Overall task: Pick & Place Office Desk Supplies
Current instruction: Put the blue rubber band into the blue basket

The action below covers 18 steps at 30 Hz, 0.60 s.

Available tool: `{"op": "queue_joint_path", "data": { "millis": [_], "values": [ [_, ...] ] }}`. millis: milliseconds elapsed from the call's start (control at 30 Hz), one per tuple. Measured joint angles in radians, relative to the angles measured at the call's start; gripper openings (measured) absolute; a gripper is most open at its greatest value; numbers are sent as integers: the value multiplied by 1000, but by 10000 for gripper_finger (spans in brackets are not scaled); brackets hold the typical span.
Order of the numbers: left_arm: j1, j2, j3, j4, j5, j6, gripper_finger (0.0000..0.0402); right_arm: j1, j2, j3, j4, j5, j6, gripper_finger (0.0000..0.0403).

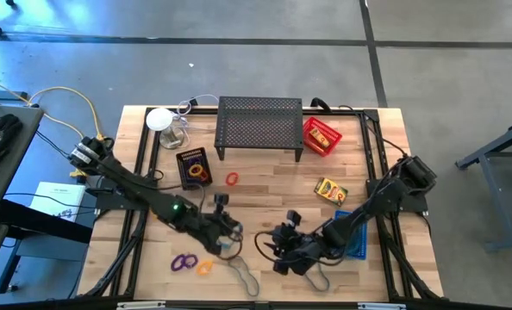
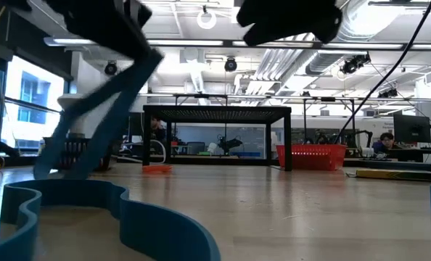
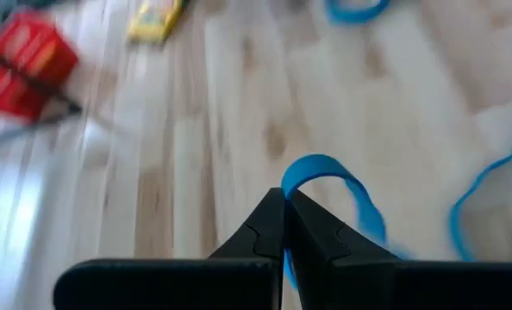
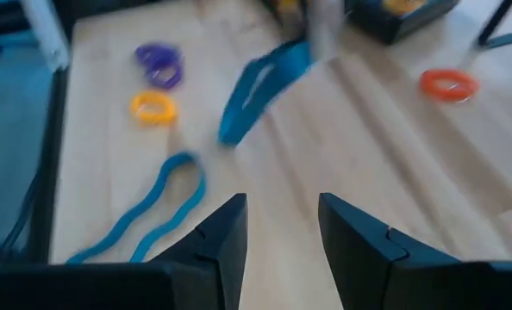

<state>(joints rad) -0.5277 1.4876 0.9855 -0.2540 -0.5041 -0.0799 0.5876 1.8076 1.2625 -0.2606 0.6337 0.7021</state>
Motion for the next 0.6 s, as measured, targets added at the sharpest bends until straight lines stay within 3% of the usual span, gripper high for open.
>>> {"op": "queue_joint_path", "data": {
  "millis": [133,600],
  "values": [
    [-11,0,0,37,-1,44,1,-34,0,0,37,59,1,133],
    [-11,0,0,180,-52,128,1,-118,117,-2,297,-151,-172,133]
  ]
}}
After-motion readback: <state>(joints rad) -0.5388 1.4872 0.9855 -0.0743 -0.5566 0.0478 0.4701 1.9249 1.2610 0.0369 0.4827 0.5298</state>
